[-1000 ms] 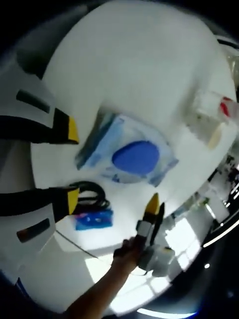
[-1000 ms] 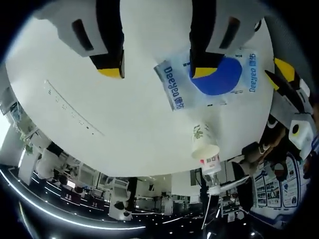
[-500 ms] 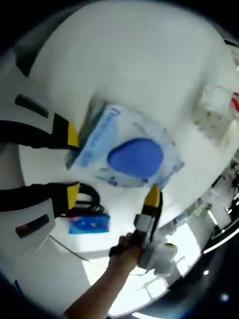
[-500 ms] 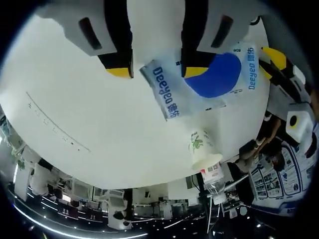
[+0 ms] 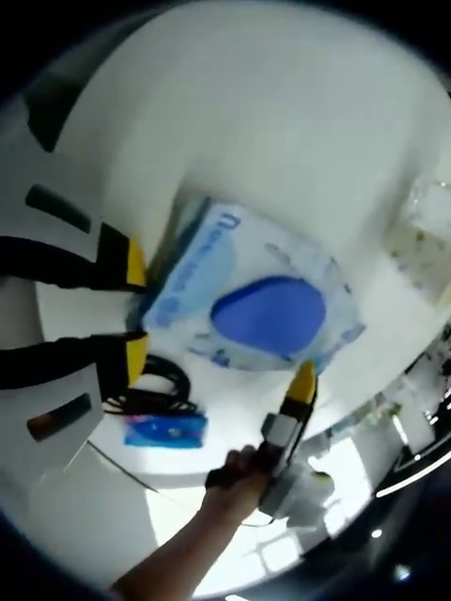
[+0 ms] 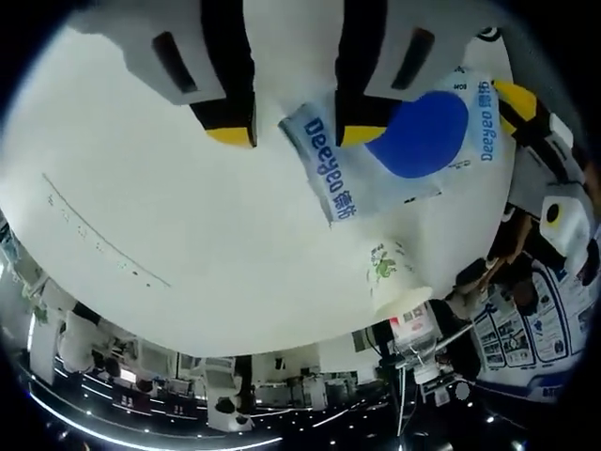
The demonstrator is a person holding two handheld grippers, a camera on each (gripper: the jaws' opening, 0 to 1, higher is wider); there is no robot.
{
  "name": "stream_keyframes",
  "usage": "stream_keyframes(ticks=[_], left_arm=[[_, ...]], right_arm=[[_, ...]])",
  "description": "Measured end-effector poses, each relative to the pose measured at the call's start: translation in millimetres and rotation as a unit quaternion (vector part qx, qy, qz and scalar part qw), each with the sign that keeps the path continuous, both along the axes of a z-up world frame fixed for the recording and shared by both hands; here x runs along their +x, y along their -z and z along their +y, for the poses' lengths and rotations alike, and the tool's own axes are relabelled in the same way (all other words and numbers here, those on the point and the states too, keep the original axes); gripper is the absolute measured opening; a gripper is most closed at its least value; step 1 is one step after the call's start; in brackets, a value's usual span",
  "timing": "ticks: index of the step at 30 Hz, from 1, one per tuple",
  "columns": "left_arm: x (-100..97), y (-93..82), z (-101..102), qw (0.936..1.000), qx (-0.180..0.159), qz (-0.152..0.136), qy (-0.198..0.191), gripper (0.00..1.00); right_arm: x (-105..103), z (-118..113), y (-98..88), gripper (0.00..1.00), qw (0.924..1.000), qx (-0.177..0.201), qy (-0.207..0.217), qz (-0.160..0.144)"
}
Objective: Arrange the tabletop items into an orderly group along one side of the table until the central work area is clear of visible clutter.
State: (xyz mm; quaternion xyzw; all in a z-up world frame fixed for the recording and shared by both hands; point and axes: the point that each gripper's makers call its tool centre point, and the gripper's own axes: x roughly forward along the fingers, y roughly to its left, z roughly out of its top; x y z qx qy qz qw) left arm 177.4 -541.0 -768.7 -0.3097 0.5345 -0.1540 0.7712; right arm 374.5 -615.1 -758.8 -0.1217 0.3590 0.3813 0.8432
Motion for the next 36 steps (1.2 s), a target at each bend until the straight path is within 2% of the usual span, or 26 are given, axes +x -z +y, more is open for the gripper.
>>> stream_keyframes(ticks=[3, 6, 8, 13, 22, 36], left_arm=[[0.3, -0.4, 0, 1.0000, -0.001, 0.002, -0.001, 0.14], [0.8, 0.8, 0, 0.9998, -0.012, 0.011, -0.010, 0.12], [1.2, 0.7, 0, 0.9997, -0.015, 0.012, -0.015, 0.11], [2.9, -0.1, 1, 0.9997, -0.015, 0.009, -0.015, 0.06], [4.9, -5.0, 5, 0.9996, -0.017, 0.012, -0.019, 0.00], [12.1, -16.3, 9, 0.9998, -0.008, -0.015, 0.011, 0.00]], right_arm=[[-7, 7, 6.5, 0.23, 0.9998, -0.002, -0.016, 0.014], [-10, 6, 7.2, 0.17, 0.9998, -0.004, -0.012, 0.017], [-13, 4, 7.2, 0.07, 0.9997, -0.007, -0.018, 0.017], [-22, 4, 7.0, 0.02, 0.9995, -0.013, -0.023, 0.017], [-29, -3, -5.0, 0.00, 0.9999, -0.004, 0.000, 0.010], [-41, -27, -24.2, 0.00, 0.9987, 0.008, 0.050, -0.007]])
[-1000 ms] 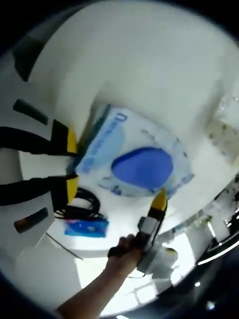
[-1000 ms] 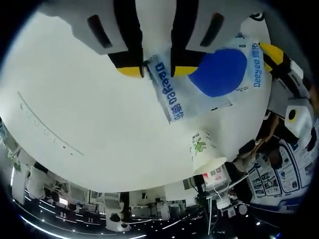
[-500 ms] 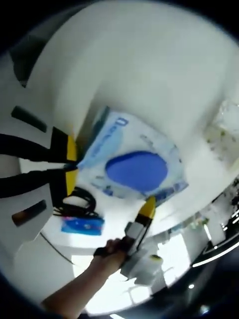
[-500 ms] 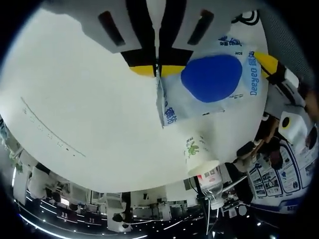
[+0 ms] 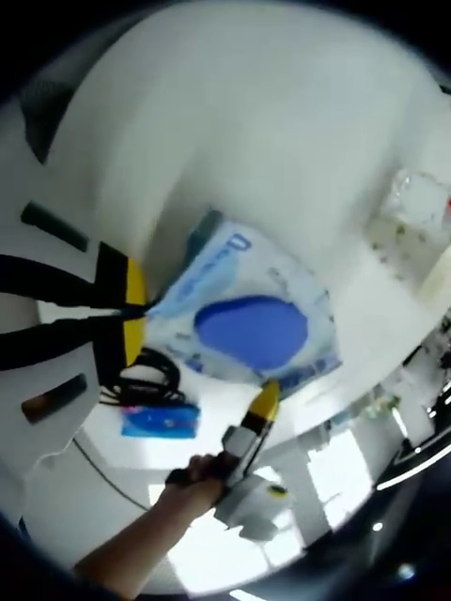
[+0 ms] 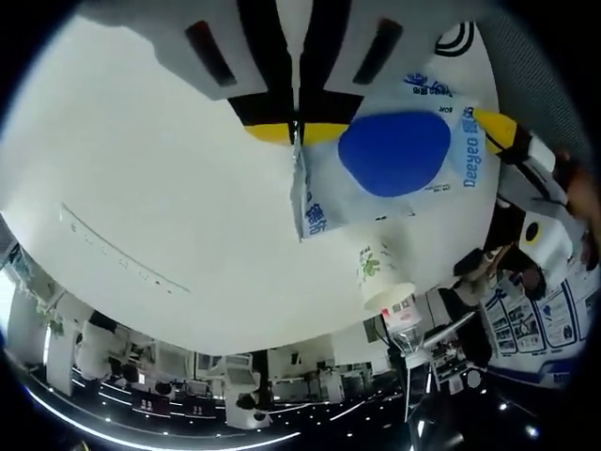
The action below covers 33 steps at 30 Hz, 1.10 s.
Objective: Arrange the tabletop items into an orderly group along one side of the table until the central work area is clear of visible clutter.
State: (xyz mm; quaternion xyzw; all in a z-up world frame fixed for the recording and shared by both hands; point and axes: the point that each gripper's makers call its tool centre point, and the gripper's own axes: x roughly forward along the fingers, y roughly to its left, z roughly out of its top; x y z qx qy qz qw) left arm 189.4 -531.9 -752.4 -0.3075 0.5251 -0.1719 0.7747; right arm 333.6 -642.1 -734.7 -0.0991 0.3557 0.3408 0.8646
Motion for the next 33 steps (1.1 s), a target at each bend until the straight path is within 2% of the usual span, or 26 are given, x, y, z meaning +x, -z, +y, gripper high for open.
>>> stream_keyframes(ticks=[18, 33], left_arm=[[46.8, -6.5, 14, 0.9995, 0.013, -0.025, 0.015, 0.00], [87.3, -2.4, 19, 0.9979, 0.034, -0.043, 0.035, 0.00]], right_arm=[[-17, -41, -6.7, 0.00, 0.9947, 0.029, 0.098, -0.007], [-37, -53, 3.2, 0.00, 0.9878, 0.047, 0.148, 0.010]])
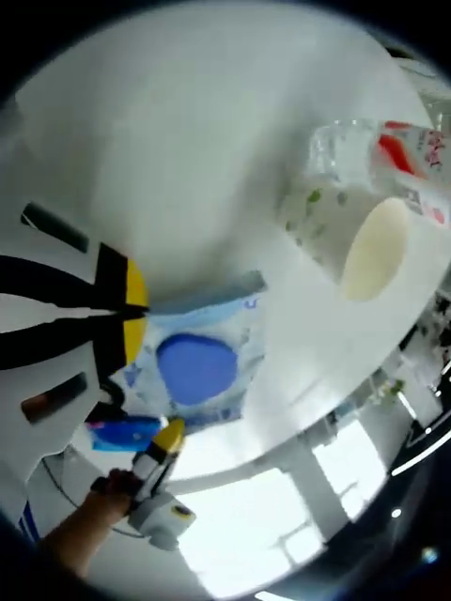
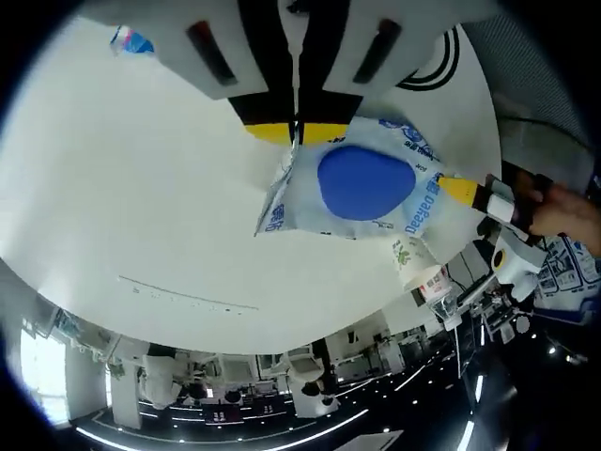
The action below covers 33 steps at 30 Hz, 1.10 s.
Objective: Arrange the tabletop items into an orderly group along one side of the table until the central work area is clear of visible clutter.
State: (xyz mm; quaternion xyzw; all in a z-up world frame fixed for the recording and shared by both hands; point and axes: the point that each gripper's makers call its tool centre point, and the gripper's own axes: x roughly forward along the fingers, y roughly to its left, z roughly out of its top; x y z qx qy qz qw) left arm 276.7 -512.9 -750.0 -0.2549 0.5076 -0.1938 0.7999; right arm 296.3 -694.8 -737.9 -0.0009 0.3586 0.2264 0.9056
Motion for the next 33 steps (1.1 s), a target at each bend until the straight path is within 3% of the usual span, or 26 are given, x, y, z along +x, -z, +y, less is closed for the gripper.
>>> stream_keyframes(ticks=[5, 16, 26, 33], left_arm=[[17.0, 0.1, 0, 0.9999, 0.006, -0.009, 0.004, 0.00], [42.8, 6.1, 9, 0.9994, 0.010, -0.019, -0.027, 0.00], [56.0, 6.9, 17, 0.9973, 0.009, -0.044, -0.058, 0.00], [62.6, 8.1, 25, 0.9960, 0.010, -0.051, -0.073, 0.00]], right_arm=[[-3, -1, 3.6, 0.00, 0.9998, 0.006, 0.021, 0.001], [2, 7, 11.6, 0.00, 0.9978, 0.031, 0.058, 0.005], [7, 14, 18.1, 0.00, 0.9938, 0.057, 0.094, 0.017], [7, 23, 21.6, 0.00, 0.9930, 0.064, 0.095, 0.028]])
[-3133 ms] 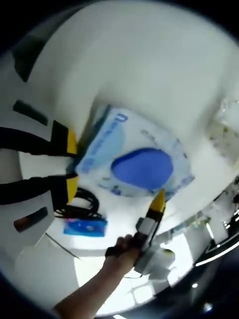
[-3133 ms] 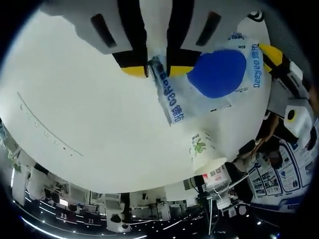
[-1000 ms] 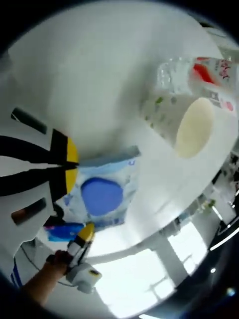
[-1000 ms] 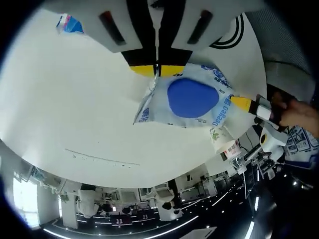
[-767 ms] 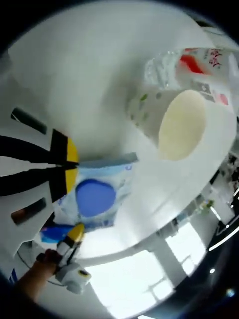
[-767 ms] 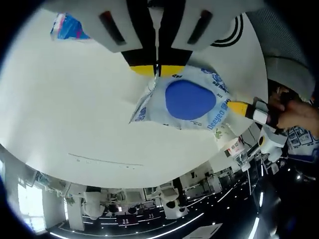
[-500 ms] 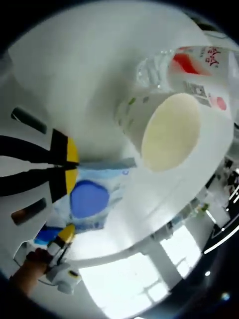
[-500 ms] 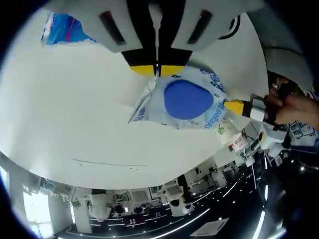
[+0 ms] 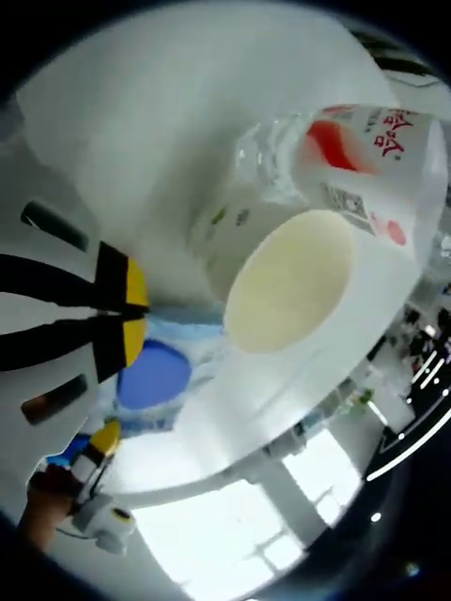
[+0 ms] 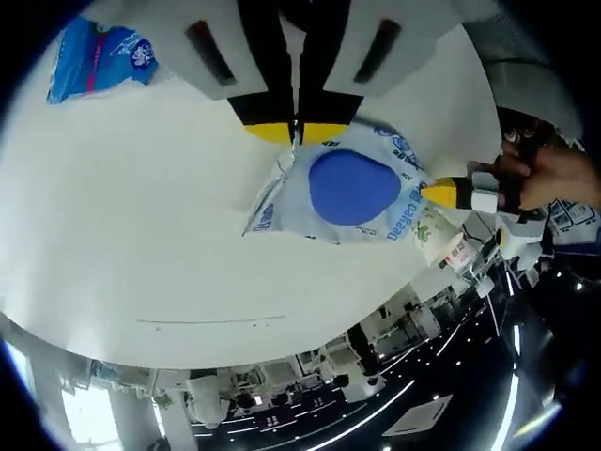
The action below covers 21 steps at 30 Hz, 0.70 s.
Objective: Arrange the tabletop items into an orderly group along one side of the table until the central work area is clear of visible clutter.
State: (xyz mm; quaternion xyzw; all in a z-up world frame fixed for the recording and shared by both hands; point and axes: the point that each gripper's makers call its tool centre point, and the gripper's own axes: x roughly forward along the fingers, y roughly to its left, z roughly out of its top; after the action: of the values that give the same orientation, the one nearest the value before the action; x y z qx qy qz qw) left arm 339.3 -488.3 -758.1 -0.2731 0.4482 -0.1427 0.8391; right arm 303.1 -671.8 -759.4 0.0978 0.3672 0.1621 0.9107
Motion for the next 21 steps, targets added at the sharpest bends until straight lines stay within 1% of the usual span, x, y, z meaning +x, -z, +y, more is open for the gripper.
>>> stream_keyframes(ticks=[8, 14, 17, 21], left_arm=[[6.3, 1.3, 2.7, 1.0000, 0.006, -0.006, -0.001, 0.00], [4.7, 1.6, 3.7, 0.9999, 0.013, -0.011, 0.002, 0.00], [3.7, 1.8, 4.5, 0.9999, 0.010, -0.011, 0.001, 0.00], [3.9, 2.2, 5.1, 0.9998, 0.014, -0.016, 0.007, 0.00]], right_arm=[[-4.5, 3.7, 3.1, 0.00, 0.9999, 0.007, -0.011, 0.008], [-5.3, 5.5, 3.3, 0.01, 0.9998, 0.000, -0.020, 0.005], [-4.9, 5.8, 3.5, 0.01, 0.9997, -0.006, -0.024, 0.004], [-5.5, 5.8, 4.9, 0.01, 0.9995, -0.010, -0.029, 0.007]])
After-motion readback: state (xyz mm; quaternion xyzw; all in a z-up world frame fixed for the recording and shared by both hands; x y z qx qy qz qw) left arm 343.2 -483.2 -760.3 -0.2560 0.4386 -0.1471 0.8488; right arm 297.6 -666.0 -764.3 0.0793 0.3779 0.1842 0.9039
